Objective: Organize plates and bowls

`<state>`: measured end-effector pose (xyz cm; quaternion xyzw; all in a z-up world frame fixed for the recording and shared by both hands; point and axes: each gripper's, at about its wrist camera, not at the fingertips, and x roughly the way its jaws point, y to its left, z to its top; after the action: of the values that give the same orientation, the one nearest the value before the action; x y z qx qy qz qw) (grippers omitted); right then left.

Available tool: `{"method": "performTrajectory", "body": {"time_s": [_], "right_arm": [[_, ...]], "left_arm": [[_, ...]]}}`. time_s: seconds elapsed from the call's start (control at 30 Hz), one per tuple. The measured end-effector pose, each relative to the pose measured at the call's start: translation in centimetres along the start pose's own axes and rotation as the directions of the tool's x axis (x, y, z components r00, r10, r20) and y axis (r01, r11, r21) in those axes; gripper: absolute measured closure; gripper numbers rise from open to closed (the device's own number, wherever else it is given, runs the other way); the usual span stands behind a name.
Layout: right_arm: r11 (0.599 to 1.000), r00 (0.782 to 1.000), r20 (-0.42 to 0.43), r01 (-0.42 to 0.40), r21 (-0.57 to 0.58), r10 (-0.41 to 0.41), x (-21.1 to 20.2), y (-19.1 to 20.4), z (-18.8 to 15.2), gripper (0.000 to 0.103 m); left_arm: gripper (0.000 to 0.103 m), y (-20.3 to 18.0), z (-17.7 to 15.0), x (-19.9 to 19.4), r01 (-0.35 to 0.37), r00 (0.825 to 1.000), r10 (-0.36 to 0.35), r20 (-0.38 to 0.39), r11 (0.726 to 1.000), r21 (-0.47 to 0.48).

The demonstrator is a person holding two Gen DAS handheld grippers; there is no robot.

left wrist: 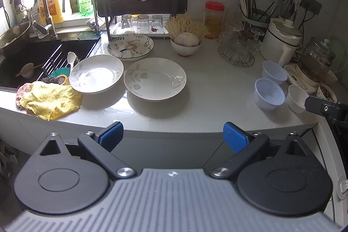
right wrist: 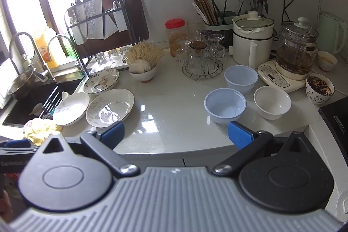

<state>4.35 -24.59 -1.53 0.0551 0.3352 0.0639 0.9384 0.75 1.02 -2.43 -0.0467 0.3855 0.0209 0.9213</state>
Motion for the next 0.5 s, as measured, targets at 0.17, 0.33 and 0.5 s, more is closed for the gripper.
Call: {"method": "performTrajectory", "body": {"time_s": [0.17, 0.33, 0.5], "right_arm": [[0.999, 1.000, -0.005, -0.011, -0.035, 0.011, 0.1, -0.3, 0.0, 0.000], [0.999, 1.000, -0.001, -0.030, -0.026, 0.030, 0.0, -0.6, -0.3, 0.000], [1.000, 0.999, -0.020, -0.027, 0.003, 0.027, 0.1, -1.1, -0.9, 0.000]], "left_arm": [[0.003, -0.1, -0.2, 0.1, -0.003, 1.000, 0.003, 0.005, 1.000, -0.013], [0.003, -1.1, -0.7, 0.1, 0.014, 1.000, -0.014, -0.005, 1.000, -0.021], [0.003, -1.7, -1.1, -0.1, 0.009, 1.000, -0.009, 0.000, 1.000, -0.017]]}}
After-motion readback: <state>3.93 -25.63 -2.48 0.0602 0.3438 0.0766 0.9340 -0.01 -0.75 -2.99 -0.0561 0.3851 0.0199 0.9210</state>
